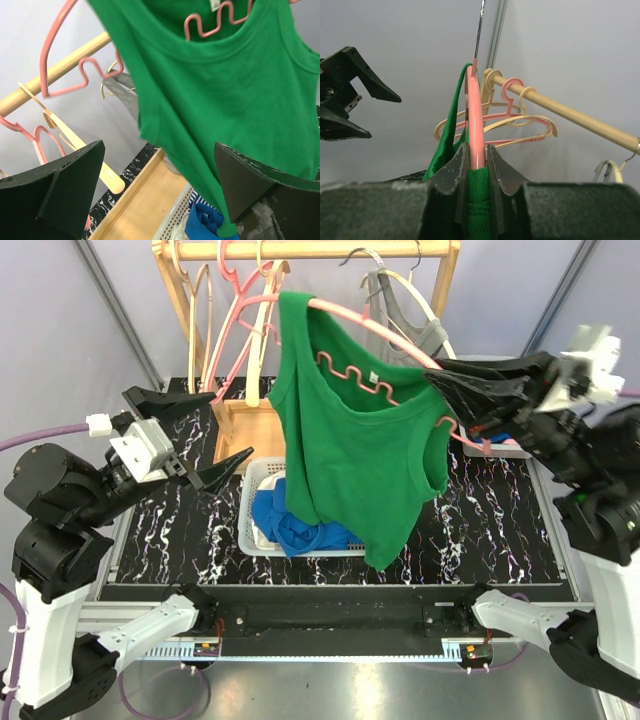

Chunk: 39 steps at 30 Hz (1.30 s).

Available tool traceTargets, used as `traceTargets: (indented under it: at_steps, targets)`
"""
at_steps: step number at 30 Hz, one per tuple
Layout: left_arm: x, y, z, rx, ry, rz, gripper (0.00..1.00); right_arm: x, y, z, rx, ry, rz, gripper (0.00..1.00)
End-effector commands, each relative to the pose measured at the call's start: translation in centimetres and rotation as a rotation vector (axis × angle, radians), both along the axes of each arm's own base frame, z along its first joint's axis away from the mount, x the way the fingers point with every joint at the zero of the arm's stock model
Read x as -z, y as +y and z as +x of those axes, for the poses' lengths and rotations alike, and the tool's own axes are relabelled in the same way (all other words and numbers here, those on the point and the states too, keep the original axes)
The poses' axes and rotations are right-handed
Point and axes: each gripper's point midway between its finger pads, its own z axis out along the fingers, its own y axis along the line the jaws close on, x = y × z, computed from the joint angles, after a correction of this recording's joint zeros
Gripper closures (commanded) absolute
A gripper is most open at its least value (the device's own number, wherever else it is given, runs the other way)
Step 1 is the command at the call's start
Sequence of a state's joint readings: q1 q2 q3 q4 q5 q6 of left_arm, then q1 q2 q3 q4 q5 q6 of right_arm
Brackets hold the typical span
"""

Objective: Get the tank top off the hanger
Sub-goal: Pick up the hanger from the clothesline, then remove the tank top from the hanger.

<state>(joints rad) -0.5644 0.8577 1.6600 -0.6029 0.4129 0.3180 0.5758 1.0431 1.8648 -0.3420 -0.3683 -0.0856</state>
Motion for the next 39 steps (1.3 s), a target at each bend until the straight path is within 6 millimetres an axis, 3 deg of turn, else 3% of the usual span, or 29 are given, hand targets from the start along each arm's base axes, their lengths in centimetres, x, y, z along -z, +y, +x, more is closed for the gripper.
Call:
traceTargets:
  at_steps: [1,7,14,20,26,30,39]
  targets:
    - [-2.2,0.8,-0.9,-0.009,-0.088,-0.034,0.01,-2.6,0.6,-1.2,-0.067,-0.079,0.038,1.0]
    - [-3.6,1.6,-1.4,-0.031,-0.135,-0.036,0.01,1.1,3.2,0.0,-0.154,0.018,-0.072,1.0]
    - [-2.3,1.0,-0.8,-0.024,-0.122,0.006,0.01,5.1,4.6,-0.2,-0.241,0.106,-0.177,1.0]
    - [-1.1,-0.5,0.5,0.019,-0.099,0.049,0.01,7.1,5.6,-0.7,-0.316,0.145,-0.229,1.0]
    - [0.2,-2.9,1.3,0.119,-0.02,0.066,0.01,7.8,6.3,-0.9,-0.369,0.15,-0.232,1.0]
    - [2.7,-4.7,0.8,0.228,0.102,0.077,0.01,7.9,6.5,-1.0,-0.386,0.143,-0.226,1.0]
    - [5.2,-5.5,-0.9,0.338,0.196,0.125,0.01,7.6,6.3,-1.5,-0.387,0.107,-0.231,1.0]
